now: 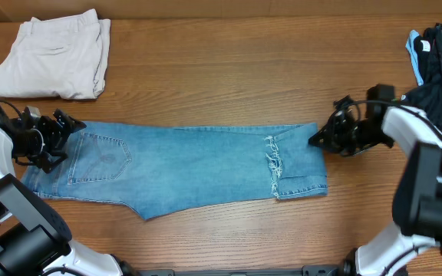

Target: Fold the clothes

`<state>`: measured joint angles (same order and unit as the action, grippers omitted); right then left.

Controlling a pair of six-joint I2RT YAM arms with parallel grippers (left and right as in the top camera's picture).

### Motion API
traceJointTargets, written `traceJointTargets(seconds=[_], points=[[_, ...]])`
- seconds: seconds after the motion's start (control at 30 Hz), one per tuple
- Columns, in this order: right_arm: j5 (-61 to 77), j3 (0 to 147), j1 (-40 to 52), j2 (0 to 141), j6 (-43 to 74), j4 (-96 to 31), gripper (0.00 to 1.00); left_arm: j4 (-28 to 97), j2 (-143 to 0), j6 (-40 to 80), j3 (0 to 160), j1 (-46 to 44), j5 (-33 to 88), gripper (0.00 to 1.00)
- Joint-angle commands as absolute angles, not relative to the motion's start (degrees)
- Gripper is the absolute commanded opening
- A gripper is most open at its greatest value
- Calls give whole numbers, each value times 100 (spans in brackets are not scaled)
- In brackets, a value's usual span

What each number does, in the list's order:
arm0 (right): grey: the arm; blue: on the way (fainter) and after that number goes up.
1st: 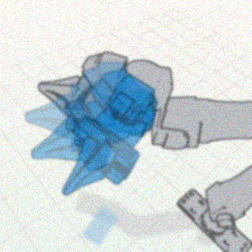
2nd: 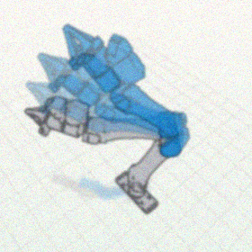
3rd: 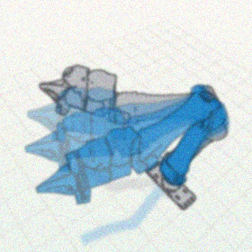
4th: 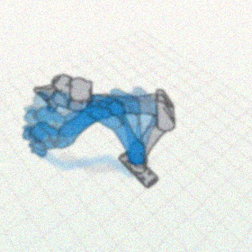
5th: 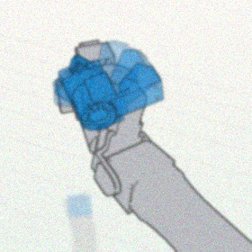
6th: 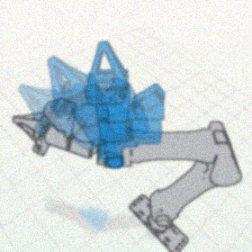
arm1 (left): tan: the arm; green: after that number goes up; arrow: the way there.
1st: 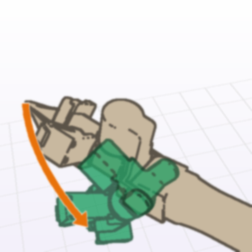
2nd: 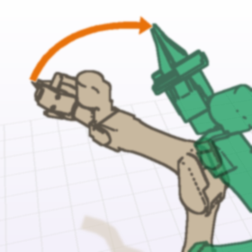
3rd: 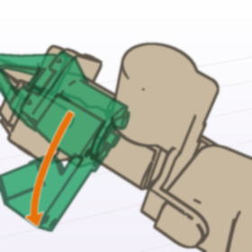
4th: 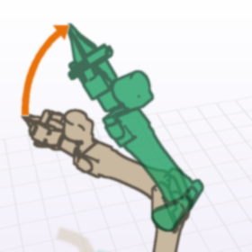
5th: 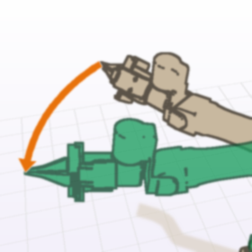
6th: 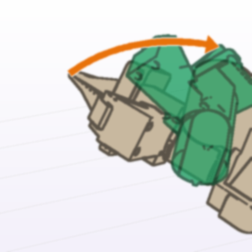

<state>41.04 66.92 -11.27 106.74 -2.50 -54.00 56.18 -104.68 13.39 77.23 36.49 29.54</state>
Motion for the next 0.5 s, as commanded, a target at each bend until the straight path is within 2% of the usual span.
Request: traceJointTargets(seconds=[0.0, 0.2, 0.47], points=[[3944, 7144, -1164, 9612, -283, -5959, 4, 5636, -10414, 1332, 7697, 3667, 2941, 100], [3435, 6925, -1164, 9172, -283, -6764, 5, 5634, -10414, 1332, 7697, 3667, 2943, 100], [3435, 5242, -1166, 9172, 73, -5655, 5, 5680, -10414, 1332, 7697, 3667, 2943, 100]])
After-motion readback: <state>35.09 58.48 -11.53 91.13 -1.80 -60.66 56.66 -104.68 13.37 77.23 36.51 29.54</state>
